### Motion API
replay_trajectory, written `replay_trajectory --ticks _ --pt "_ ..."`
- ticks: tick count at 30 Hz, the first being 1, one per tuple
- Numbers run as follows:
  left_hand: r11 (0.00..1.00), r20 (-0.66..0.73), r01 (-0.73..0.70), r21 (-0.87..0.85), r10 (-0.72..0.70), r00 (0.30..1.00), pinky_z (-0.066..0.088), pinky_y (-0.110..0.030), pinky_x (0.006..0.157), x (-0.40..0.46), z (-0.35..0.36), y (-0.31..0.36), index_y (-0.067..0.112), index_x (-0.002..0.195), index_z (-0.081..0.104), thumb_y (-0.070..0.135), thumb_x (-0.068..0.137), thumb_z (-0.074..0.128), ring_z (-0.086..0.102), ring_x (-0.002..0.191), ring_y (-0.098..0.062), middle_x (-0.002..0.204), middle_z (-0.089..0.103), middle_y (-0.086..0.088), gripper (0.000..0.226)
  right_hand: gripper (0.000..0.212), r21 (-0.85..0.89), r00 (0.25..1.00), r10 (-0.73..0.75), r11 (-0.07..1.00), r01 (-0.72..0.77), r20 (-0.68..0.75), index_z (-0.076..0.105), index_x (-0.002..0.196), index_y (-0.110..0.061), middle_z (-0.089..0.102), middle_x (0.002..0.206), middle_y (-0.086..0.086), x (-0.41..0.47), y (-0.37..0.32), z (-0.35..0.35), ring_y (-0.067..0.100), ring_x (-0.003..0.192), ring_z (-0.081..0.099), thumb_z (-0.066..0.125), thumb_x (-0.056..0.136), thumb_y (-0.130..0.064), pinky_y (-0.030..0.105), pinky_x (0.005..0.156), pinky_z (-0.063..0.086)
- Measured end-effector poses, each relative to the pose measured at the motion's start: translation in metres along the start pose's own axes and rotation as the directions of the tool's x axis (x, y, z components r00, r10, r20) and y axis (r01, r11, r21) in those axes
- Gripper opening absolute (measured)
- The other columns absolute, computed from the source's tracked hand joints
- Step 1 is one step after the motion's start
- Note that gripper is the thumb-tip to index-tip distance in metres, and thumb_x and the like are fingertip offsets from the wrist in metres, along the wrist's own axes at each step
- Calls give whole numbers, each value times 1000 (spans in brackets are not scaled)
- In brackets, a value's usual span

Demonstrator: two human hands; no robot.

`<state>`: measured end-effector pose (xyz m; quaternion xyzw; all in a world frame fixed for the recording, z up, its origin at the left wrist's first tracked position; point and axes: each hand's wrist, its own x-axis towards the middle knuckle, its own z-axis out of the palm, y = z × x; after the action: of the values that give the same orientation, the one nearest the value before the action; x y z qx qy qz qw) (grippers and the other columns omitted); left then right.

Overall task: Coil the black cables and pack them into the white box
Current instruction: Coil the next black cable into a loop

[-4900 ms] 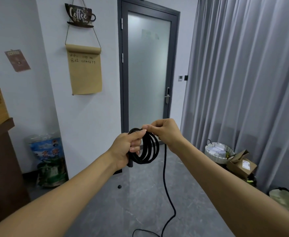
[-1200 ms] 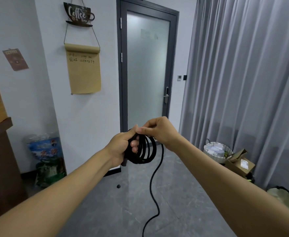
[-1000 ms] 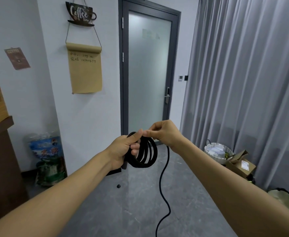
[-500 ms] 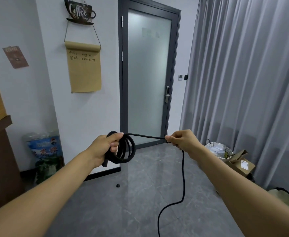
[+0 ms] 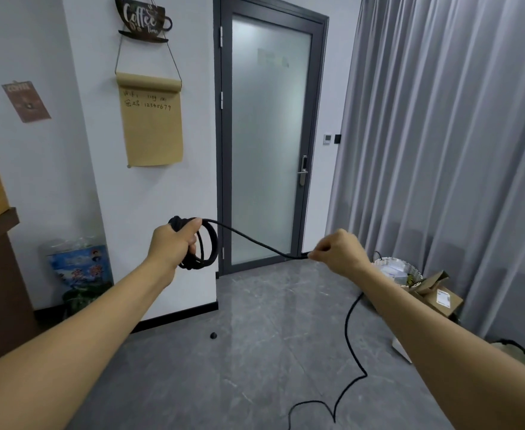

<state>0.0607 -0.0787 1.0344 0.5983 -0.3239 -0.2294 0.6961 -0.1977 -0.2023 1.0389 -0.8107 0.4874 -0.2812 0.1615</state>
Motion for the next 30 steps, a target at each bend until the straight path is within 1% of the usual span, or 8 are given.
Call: replay_trajectory --ticks 3,6,8,11,14,18,21,30 --pt "979 0 -118 167 120 993 43 -27 56 -5 15 3 9 72 52 25 91 61 50 45 -12 57 50 -3 27 14 -10 975 -182 983 185 131 74 78 -7 70 76 5 -3 -26 2 16 67 58 71 81 -21 35 66 51" --pt "943 38 -180 281 177 983 44 -27 56 -11 24 2 2 74 55 26 92 59 52 40 -4 59 55 -7 30 13 147 914 -314 947 284 256 75 82 -8 73 84 7 -12 -50 1 15 65 57 70 82 -20 33 66 50" --pt "934 65 -192 301 181 981 46 -27 57 -16 30 0 2 71 55 27 92 59 54 42 -7 58 57 -7 33 14 249 884 -365 922 298 292 75 84 -9 73 87 4 -16 -62 -1 22 74 65 69 84 -21 33 74 53" --pt "939 115 -198 283 171 978 48 -19 52 -24 40 -1 2 69 57 28 92 59 55 42 -5 57 58 -5 34 17 438 865 -407 862 256 295 73 83 -5 70 75 -2 -22 -74 -3 3 69 61 65 87 -20 18 73 50" --pt "970 192 -150 190 113 975 52 -29 61 -33 51 2 5 75 61 34 90 62 58 52 -16 58 60 -4 32 17 613 878 -406 769 180 252 67 84 0 57 48 -16 -25 -79 -4 -6 50 51 57 92 -12 3 56 37" --pt "1000 271 1 3 -1 963 45 -19 43 -48 62 11 9 68 57 35 90 61 53 41 -10 52 55 -1 35 20 764 920 -342 641 78 193 62 79 -3 55 43 -15 -25 -79 -3 -5 43 50 52 94 -9 4 49 37" --pt "983 343 123 -134 -71 937 44 -19 44 -54 67 14 11 68 54 34 91 58 49 41 -10 50 49 1 33 23 808 943 -287 588 34 169 60 75 -2 57 44 -11 -22 -77 -3 -2 39 49 52 94 -10 6 44 37" --pt "960 493 218 -175 -106 864 36 -18 47 -59 69 14 14 69 48 42 95 47 36 41 -9 43 37 7 38 22 764 966 -207 645 14 157 63 71 -6 51 40 -12 -18 -71 -1 -2 40 46 60 90 -17 10 45 37"
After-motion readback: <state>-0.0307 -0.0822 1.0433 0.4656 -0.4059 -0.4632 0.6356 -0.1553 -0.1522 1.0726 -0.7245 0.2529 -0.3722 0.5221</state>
